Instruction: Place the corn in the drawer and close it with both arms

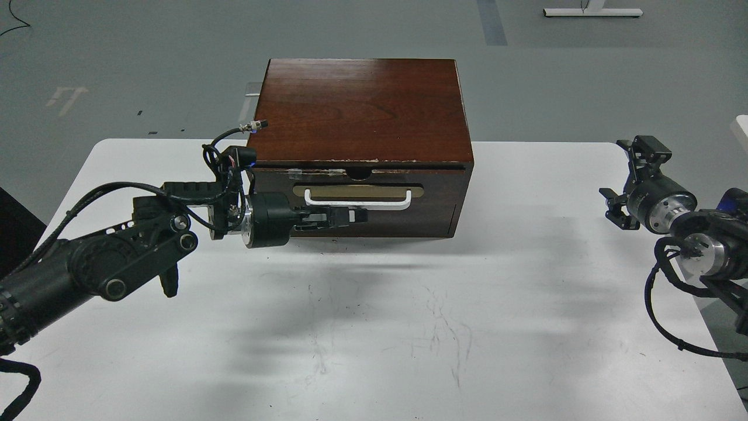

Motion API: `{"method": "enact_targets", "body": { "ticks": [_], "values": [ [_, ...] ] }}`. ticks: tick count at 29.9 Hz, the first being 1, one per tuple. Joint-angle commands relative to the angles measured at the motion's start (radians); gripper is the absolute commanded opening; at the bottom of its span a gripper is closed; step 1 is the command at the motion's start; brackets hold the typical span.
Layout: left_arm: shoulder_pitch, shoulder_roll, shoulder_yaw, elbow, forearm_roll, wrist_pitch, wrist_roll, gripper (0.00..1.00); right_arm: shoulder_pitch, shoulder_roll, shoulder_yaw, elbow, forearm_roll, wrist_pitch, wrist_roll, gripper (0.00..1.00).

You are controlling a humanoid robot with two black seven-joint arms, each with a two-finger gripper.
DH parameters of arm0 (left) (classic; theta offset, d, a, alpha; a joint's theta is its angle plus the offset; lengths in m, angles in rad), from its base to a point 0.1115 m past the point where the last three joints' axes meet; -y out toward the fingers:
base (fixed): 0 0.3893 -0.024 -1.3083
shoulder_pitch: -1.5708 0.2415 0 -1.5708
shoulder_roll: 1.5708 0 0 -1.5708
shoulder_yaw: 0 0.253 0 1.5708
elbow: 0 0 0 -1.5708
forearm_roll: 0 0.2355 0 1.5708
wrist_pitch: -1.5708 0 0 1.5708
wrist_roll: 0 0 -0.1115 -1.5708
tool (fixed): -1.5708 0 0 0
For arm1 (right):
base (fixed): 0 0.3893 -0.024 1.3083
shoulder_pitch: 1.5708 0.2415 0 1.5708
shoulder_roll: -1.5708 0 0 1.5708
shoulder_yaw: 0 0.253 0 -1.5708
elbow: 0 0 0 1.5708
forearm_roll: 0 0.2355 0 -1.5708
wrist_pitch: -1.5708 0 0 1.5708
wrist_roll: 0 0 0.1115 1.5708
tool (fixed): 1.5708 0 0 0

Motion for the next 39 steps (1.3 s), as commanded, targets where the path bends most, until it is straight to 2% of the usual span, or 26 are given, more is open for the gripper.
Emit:
{"method": "enact_targets", "body": {
  "ticks": [1,7,8,9,10,12,14,15,17,19,21,23,25,26,27,29,30,31,33,35,36,38,39],
  "values": [
    [-0.010,-0.013,0.002,0.015,0.001,0.000,0.000,0.15,-0.002,0.000,0.000,-0.005,0.000,0.000,0.000,1.00],
    [-0.010,-0.017,0.011,0.015,0.000,0.000,0.002,0.19,-0.002,0.000,0.000,-0.005,0.000,0.000,-0.001,1.00],
    [-0.007,-0.019,0.013,0.009,0.001,0.000,0.002,0.24,-0.002,0.000,0.000,-0.005,0.000,0.000,-0.001,1.00],
    [-0.007,-0.019,0.013,0.009,0.001,0.000,0.002,0.24,-0.002,0.000,0.000,-0.005,0.000,0.000,-0.001,1.00],
    [-0.001,-0.020,0.013,0.000,-0.002,0.000,0.000,0.43,-0.002,0.000,0.000,-0.003,0.000,0.001,-0.001,1.00],
    [0.007,-0.008,0.013,-0.032,-0.002,0.000,-0.003,0.73,-0.002,0.000,0.000,-0.005,-0.001,0.001,-0.001,1.00],
    [0.019,0.021,0.013,-0.104,-0.017,0.000,-0.010,0.82,-0.002,-0.001,0.000,-0.005,-0.001,0.003,-0.001,1.00],
    [0.033,0.067,0.011,-0.171,-0.052,0.000,-0.010,0.97,-0.002,-0.001,0.000,-0.005,-0.003,0.003,-0.001,1.00],
    [0.044,0.116,0.004,-0.245,-0.121,0.000,-0.010,0.98,-0.002,-0.001,0.000,-0.005,-0.009,0.003,-0.001,1.00],
    [0.044,0.183,-0.008,-0.360,-0.312,0.000,-0.010,0.98,0.000,-0.001,0.000,-0.008,-0.024,0.002,-0.001,1.00],
    [0.042,0.217,-0.047,-0.397,-0.440,0.000,-0.010,0.98,0.000,0.000,0.002,-0.008,-0.024,0.002,0.000,1.00],
    [0.042,0.220,-0.116,-0.398,-0.517,0.000,-0.010,0.98,0.001,0.000,0.002,-0.007,-0.024,0.003,0.000,1.00],
    [0.045,0.205,-0.260,-0.347,-0.621,0.000,-0.010,0.98,0.003,0.002,0.005,-0.005,-0.024,0.003,0.006,1.00],
    [0.047,0.193,-0.324,-0.265,-0.665,0.000,-0.010,0.98,0.005,0.003,0.018,-0.005,-0.024,0.002,0.021,1.00],
    [0.044,0.185,-0.338,-0.168,-0.695,0.000,-0.010,0.98,0.012,0.011,0.029,-0.002,-0.023,0.001,0.061,1.00],
    [0.041,0.181,-0.340,-0.071,-0.726,0.000,-0.010,0.98,0.015,0.014,0.041,0.012,-0.020,0.011,0.139,1.00],
    [0.042,0.177,-0.343,0.020,-0.777,0.007,-0.010,0.98,0.015,0.016,0.060,0.021,-0.018,0.012,0.247,1.00],
    [0.045,0.174,-0.343,0.067,-0.817,0.028,-0.010,0.98,0.014,0.017,0.067,0.026,-0.018,0.012,0.291,1.00],
    [0.071,0.177,-0.334,0.247,-1.036,0.018,0.177,0.98,0.014,0.022,0.089,0.049,-0.017,0.023,0.291,0.99],
    [0.102,0.176,-0.319,0.326,-1.124,0.009,0.277,0.98,0.011,0.023,0.097,0.076,-0.012,0.053,0.291,0.98],
    [0.120,0.174,-0.300,0.375,-1.187,0.000,0.369,0.98,0.005,0.023,0.097,0.110,-0.014,0.104,0.291,0.97],
    [0.140,0.171,-0.291,0.408,-1.238,0.000,0.440,0.98,-0.002,0.023,0.085,0.151,-0.014,0.182,0.291,0.98],
    [0.168,0.176,-0.292,0.408,-1.261,0.000,0.439,0.98,-0.009,0.026,0.072,0.164,-0.018,0.210,0.291,1.00]
  ]
}}
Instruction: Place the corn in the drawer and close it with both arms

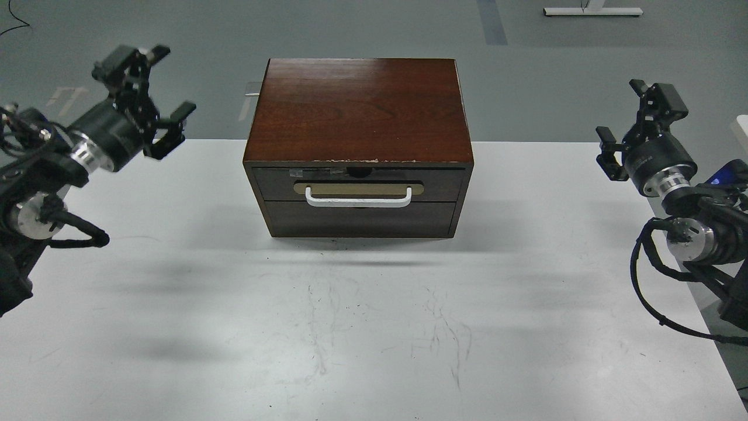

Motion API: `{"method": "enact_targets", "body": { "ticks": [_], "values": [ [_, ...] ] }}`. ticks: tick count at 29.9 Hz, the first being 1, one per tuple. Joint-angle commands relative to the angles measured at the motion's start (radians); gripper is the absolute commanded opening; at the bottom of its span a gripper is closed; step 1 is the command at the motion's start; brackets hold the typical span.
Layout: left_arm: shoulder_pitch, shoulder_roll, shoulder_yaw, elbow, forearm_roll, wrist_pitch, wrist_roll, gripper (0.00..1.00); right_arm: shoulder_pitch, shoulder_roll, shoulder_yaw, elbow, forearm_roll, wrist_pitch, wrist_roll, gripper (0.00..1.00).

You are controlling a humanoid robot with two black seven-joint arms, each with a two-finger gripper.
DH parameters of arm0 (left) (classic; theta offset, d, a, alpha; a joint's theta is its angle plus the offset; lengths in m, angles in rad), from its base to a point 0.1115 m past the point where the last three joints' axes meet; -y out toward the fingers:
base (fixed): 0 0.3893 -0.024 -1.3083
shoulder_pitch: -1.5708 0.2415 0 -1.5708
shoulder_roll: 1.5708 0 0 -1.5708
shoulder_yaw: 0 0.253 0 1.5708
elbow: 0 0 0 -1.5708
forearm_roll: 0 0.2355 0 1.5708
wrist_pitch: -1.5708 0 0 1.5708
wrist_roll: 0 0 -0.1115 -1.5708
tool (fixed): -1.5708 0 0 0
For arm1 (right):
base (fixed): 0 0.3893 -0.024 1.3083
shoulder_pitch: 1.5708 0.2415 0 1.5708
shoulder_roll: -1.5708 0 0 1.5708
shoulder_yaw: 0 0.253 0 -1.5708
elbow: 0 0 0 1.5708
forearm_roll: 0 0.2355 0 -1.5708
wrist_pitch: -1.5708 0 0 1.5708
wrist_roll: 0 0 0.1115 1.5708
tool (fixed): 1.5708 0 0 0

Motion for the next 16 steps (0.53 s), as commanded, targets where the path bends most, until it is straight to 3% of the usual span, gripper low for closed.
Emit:
{"method": "enact_targets", "body": {
  "ticks": [1,3,7,16],
  "values": [
    [0.061,0.005,0.007,0.044,-0.095,-0.004,0.079,0.98,-0.016,0.008,-0.024,0.052,-0.005,0.097,0.001,1.00],
    [0.073,0.010,0.006,0.042,-0.106,-0.004,0.079,0.98,-0.016,0.026,-0.016,0.045,0.000,0.084,0.001,1.00],
    [0.081,0.008,-0.001,0.035,-0.132,-0.004,0.045,0.98,-0.011,0.089,-0.015,0.040,-0.003,-0.057,0.001,1.00],
    [0.082,0.002,-0.017,0.010,-0.138,-0.004,0.033,0.98,-0.024,0.025,-0.021,0.106,-0.006,-0.067,0.001,1.00]
  ]
}}
